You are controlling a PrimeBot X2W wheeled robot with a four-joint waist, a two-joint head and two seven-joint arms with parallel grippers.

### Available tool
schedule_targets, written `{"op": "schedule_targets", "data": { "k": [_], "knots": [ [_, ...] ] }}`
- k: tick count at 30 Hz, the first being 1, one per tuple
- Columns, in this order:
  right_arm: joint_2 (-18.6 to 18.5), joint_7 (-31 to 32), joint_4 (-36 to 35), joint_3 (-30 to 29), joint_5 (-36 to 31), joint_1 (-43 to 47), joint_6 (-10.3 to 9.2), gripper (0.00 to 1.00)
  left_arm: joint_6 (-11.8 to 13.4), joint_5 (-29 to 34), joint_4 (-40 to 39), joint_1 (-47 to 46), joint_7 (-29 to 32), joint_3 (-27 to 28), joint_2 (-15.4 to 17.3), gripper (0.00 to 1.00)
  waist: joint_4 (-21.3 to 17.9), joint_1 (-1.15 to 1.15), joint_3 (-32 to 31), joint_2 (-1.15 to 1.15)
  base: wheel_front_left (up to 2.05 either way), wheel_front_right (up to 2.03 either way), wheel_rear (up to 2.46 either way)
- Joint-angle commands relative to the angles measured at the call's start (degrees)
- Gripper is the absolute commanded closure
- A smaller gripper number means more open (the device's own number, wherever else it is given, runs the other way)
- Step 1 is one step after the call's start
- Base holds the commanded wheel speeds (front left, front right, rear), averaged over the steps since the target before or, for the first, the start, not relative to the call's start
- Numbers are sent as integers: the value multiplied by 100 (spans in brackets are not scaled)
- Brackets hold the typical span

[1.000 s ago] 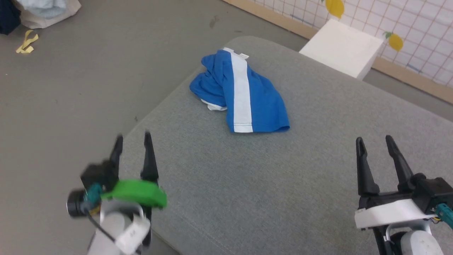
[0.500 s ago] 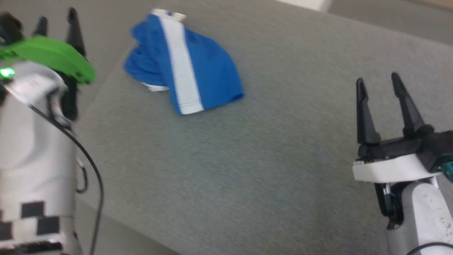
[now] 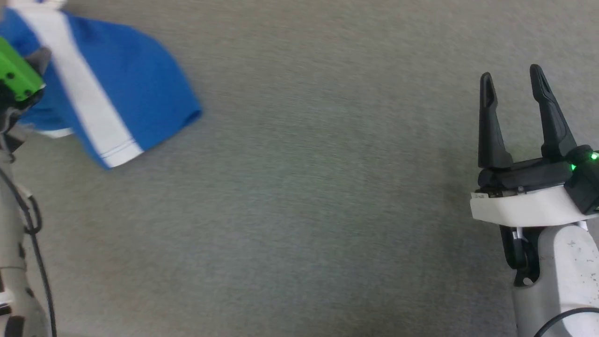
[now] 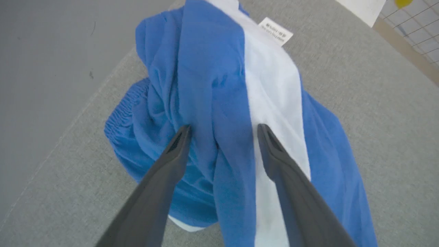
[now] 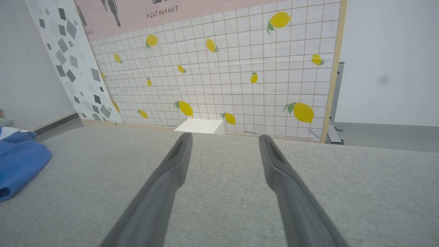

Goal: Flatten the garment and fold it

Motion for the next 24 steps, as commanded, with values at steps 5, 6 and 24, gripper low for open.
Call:
{"op": "schedule_targets", "data": {
  "k": [5,6,24],
  "knots": [
    [-4,-34,-71,18,99,-39,-8,0,702,-26,-425,526,1123,90,185,0,-809,-1,671,0,0,0,0],
    [-4,-34,-75,21,107,-34,-8,0,795,-43,-519,617,1287,111,196,0,-820,-1,670,0,0,0,0],
    [-4,-34,181,-74,220,230,-8,0,448,935,-1867,1248,-1619,9,566,100,-712,-1,-582,0,0,0,0]
  ]
}}
